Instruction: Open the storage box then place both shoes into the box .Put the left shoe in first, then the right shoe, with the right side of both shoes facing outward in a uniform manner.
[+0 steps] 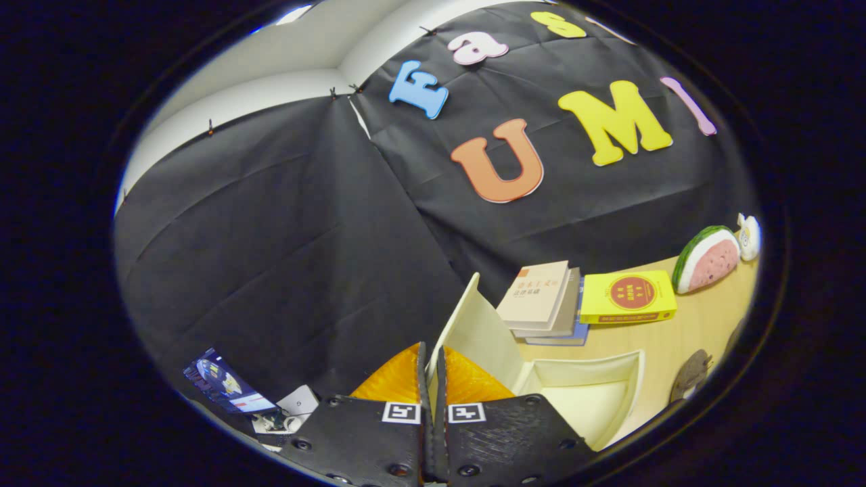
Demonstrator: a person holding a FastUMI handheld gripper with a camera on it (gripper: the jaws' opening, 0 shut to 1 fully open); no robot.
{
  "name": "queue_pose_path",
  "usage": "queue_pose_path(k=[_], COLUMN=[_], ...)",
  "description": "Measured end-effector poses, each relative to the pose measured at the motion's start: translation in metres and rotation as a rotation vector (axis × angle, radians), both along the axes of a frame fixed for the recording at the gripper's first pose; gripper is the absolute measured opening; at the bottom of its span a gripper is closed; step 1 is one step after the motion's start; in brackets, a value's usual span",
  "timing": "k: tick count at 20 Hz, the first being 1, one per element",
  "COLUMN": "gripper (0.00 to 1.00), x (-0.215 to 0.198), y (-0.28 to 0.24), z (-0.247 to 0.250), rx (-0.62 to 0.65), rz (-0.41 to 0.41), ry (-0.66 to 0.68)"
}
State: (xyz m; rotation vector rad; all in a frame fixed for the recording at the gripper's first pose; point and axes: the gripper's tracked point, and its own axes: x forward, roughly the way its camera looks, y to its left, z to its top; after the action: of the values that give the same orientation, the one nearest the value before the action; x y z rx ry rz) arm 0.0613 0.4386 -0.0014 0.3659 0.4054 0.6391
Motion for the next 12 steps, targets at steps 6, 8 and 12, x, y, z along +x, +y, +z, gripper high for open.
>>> queue_pose_path(k=[6,8,12], gripper=[0.59,0.76,0.82], x=[0.001,0.001,0.011], y=[0.045,0.037,-0.01], z=[0.014,0.015,0.015], rx=[-0.081,-0.088,-0.117], rz=[0.079,0.061,-0.048], ry=[-0.124,-0.146,-0.171])
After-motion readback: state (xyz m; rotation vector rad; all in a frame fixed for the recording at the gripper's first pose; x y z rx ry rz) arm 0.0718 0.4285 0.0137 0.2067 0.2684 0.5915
